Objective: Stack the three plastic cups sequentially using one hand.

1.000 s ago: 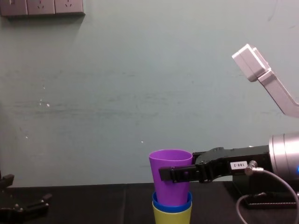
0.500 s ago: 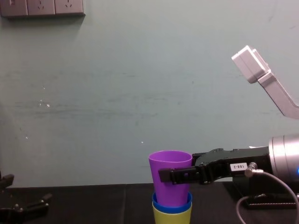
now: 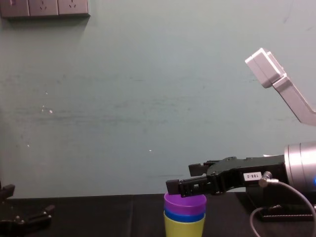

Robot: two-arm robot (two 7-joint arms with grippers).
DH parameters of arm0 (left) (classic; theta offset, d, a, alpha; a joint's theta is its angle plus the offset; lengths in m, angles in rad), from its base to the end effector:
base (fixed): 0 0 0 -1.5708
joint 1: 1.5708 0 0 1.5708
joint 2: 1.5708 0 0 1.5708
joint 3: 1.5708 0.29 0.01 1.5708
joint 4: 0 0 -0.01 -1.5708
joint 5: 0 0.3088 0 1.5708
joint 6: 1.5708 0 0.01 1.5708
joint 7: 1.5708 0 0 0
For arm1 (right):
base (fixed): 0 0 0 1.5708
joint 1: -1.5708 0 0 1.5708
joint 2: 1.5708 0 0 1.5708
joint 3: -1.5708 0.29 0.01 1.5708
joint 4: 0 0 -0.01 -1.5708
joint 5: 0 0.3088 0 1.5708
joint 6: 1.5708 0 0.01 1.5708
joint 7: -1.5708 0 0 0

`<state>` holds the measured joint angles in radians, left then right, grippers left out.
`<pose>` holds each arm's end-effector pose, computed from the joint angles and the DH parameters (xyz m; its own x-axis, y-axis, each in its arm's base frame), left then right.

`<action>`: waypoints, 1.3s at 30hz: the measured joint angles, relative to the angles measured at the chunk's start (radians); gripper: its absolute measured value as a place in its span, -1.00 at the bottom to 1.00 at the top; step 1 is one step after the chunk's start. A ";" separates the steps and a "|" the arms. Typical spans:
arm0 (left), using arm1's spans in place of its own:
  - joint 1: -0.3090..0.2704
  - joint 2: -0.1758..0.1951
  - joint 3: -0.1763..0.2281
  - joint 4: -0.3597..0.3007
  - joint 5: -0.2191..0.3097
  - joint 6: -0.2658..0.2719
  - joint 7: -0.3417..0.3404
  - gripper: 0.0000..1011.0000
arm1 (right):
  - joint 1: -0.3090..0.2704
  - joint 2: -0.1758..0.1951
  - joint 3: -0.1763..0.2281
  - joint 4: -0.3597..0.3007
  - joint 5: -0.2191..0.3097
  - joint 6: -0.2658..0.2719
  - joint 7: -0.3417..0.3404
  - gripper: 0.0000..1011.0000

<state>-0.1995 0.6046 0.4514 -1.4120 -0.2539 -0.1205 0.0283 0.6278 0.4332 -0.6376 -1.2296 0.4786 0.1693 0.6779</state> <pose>0.3581 0.0826 -0.3023 0.2923 0.8803 0.3737 -0.9552 0.2873 0.0703 0.4613 -0.0049 -0.2171 0.8636 -0.5016 0.0513 0.4980 0.8325 -0.2430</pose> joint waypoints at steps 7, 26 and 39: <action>0.000 0.000 0.000 0.000 0.000 0.000 0.000 1.00 | 0.000 0.000 0.000 0.000 0.000 0.001 0.000 0.98; 0.000 0.000 0.000 0.000 0.000 0.000 0.000 1.00 | -0.067 0.052 0.039 -0.086 0.003 -0.017 -0.047 0.98; 0.000 0.000 0.000 0.000 0.000 0.000 0.000 1.00 | -0.261 0.147 0.167 -0.187 0.010 -0.117 -0.150 0.98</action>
<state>-0.1995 0.6047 0.4514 -1.4120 -0.2539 -0.1205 0.0283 0.3673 0.5801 -0.4705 -1.4169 0.4884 0.0528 0.5284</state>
